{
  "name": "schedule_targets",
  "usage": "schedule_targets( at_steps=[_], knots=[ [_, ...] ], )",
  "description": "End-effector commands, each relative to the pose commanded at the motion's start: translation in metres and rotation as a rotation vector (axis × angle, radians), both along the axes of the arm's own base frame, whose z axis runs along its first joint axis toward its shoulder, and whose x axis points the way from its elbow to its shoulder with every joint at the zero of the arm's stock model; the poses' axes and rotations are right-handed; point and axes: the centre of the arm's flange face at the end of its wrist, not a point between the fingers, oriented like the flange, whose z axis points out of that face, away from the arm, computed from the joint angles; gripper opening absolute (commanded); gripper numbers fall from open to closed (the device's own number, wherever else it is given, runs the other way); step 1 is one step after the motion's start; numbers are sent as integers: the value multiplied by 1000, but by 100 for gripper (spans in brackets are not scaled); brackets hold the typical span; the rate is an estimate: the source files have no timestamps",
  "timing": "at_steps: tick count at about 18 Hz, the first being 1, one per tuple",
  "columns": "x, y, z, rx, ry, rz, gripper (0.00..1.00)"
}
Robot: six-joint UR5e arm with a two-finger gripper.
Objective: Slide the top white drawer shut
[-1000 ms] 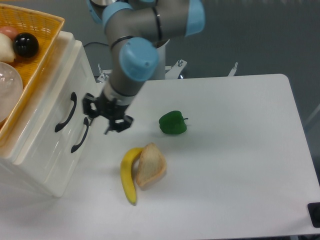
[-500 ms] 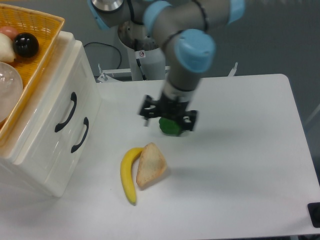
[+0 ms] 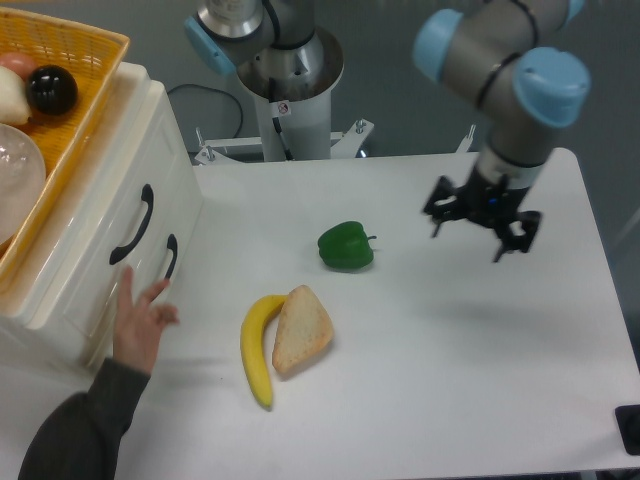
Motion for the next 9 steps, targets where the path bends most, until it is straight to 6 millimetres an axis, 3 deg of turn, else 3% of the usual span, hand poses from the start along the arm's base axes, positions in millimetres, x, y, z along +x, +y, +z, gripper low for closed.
schedule_targets(
  at_steps=[4, 9],
  knots=[
    [-10, -5, -5, -10, 45, -114, 100],
    [-10, 9, -10, -7, 70, -198, 100]
  ],
)
